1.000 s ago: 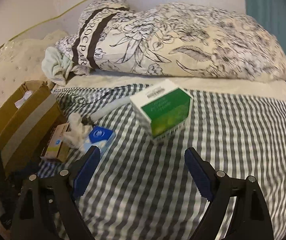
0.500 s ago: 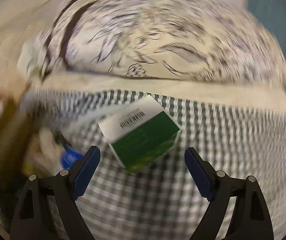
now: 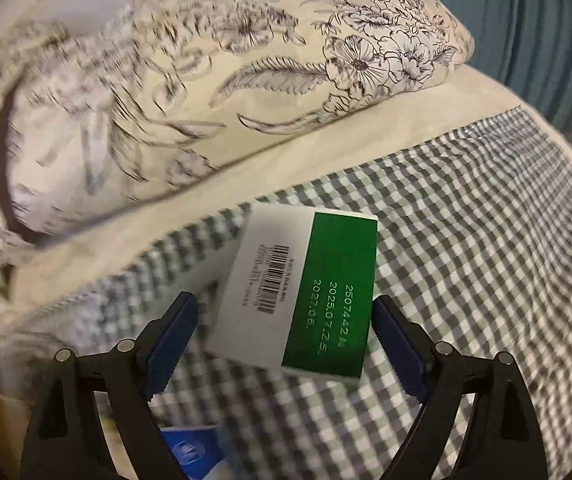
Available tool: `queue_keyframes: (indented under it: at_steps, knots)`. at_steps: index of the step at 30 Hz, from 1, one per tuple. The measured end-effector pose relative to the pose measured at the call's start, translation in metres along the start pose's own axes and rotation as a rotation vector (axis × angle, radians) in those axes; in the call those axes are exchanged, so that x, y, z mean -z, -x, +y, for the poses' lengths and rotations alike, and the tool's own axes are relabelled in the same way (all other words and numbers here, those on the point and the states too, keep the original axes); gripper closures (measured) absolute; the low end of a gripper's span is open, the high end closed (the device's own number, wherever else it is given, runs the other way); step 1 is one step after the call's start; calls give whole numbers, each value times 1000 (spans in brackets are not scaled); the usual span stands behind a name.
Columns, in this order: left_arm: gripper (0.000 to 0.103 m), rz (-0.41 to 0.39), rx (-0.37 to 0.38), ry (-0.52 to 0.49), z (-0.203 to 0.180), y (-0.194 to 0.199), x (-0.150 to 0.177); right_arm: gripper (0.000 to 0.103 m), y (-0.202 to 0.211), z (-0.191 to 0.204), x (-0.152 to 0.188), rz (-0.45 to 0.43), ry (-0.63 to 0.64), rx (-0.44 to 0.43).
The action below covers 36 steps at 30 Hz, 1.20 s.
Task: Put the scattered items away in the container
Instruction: 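Grasp the green-and-white medicine box with the right tool while the left tool approaches the amoxicillin box, then hold the medicine box in the right tool while the left tool reaches for the amoxicillin box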
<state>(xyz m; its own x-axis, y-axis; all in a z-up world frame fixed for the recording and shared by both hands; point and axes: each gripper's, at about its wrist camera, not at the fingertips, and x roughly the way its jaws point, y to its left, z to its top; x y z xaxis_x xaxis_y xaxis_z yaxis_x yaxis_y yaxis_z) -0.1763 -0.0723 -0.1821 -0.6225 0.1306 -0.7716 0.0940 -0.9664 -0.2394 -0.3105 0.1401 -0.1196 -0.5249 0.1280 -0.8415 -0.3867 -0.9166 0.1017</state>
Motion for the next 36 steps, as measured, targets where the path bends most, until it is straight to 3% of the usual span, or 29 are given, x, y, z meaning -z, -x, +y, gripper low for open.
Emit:
queue_keyframes:
  at_steps: [3, 6, 7, 8, 14, 21, 26, 32, 36]
  knots:
    - [0, -2, 10, 2, 1, 1, 0, 15, -17, -10, 6, 35, 13, 21]
    - [0, -4, 10, 0, 1, 2, 1, 15, -17, -31, 10, 0, 40, -5]
    - [0, -4, 11, 0, 1, 2, 1, 17, -15, -36, 10, -21, 68, -16]
    - [0, -4, 11, 1, 1, 2, 1, 27, -11, -41, 10, -42, 109, -33]
    - [0, -4, -4, -6, -1, 1, 2, 27, 14, -87, 26, -34, 200, -142]
    - [0, -4, -39, 15, -3, -4, -2, 26, 39, -96, 81, 30, 397, -250]
    - [0, 7, -59, 9, -6, -14, -8, 25, 39, -104, 91, -10, 381, -277]
    - [0, -1, -22, -151, -29, -11, -2, 25, 30, -98, 99, 2, 404, -242]
    - [0, -68, -78, -288, -47, -1, 4, 25, 23, -101, 102, 23, 374, -249]
